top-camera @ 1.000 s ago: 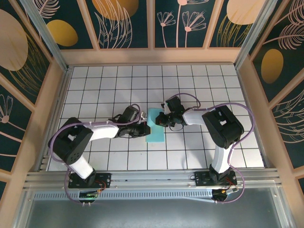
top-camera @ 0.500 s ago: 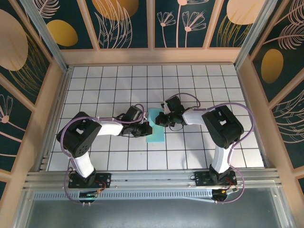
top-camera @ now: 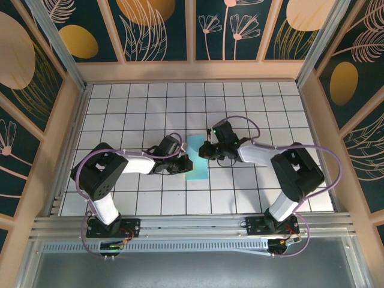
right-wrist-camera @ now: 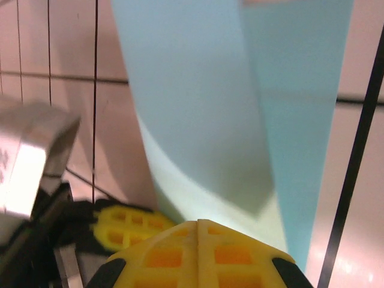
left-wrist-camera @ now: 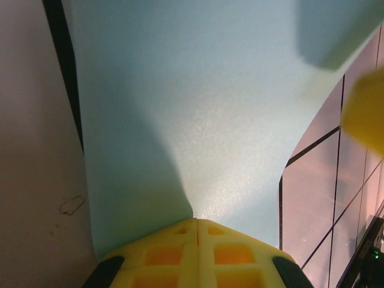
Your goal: Fold a paper plane with a square sheet of paper (fold left side to right side)
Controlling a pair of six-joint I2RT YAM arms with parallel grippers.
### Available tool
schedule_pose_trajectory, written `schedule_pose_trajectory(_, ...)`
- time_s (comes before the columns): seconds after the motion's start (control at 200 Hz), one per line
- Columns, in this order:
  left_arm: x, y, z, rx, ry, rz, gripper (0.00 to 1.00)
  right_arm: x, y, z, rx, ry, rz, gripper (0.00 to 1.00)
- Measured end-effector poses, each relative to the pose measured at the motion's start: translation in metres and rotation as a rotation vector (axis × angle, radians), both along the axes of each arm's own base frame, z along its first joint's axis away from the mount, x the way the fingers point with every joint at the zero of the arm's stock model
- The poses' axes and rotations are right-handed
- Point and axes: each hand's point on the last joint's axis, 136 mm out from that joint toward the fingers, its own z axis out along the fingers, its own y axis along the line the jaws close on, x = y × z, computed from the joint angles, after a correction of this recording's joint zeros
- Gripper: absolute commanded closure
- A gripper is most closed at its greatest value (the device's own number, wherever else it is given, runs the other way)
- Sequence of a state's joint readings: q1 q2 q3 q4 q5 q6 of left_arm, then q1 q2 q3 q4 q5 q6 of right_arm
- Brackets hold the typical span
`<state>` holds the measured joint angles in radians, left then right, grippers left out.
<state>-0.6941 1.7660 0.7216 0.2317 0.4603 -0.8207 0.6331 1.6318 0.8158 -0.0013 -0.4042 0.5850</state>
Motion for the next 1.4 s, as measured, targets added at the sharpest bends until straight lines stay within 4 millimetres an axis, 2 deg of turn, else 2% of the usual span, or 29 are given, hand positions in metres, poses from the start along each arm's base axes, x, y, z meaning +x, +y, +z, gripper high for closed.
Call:
schedule_pose_trajectory(0.14, 0.0, 0.0, 0.0, 0.0, 0.0, 0.001, 1.0, -0.031, 0.003, -0.019, -0.026, 0.065, 0.029, 1.0)
schedule_pose_trajectory(0.27, 0.0, 0.0, 0.001, 0.0, 0.0, 0.005, 1.0, -0.044, 0.008, -0.031, -0.041, 0.103, 0.044, 1.0)
schedule_pose_trajectory(0.415, -0.004, 0.001, 0.001, 0.0, 0.015, 0.017, 1.0, -0.045, 0.007, -0.041, -0.055, 0.122, 0.033, 1.0)
schedule_pose_trajectory(0.551, -0.002, 0.002, 0.002, 0.004, 0.015, 0.033, 1.0, -0.044, 0.007, -0.041, -0.055, 0.119, 0.029, 1.0)
schedule_pose_trajectory(0.836, 0.017, -0.004, 0.018, -0.032, -0.031, 0.055, 1.0, -0.044, 0.007, -0.042, -0.057, 0.116, 0.029, 1.0)
schedule_pose_trajectory(1.036, 0.028, 0.004, 0.013, -0.02, -0.032, 0.09, 1.0, -0.044, 0.007, -0.042, -0.061, 0.111, 0.033, 1.0)
schedule_pose_trajectory(1.401, 0.034, 0.011, 0.004, 0.007, -0.031, 0.118, 1.0, -0.044, 0.007, -0.044, -0.068, 0.099, 0.049, 1.0)
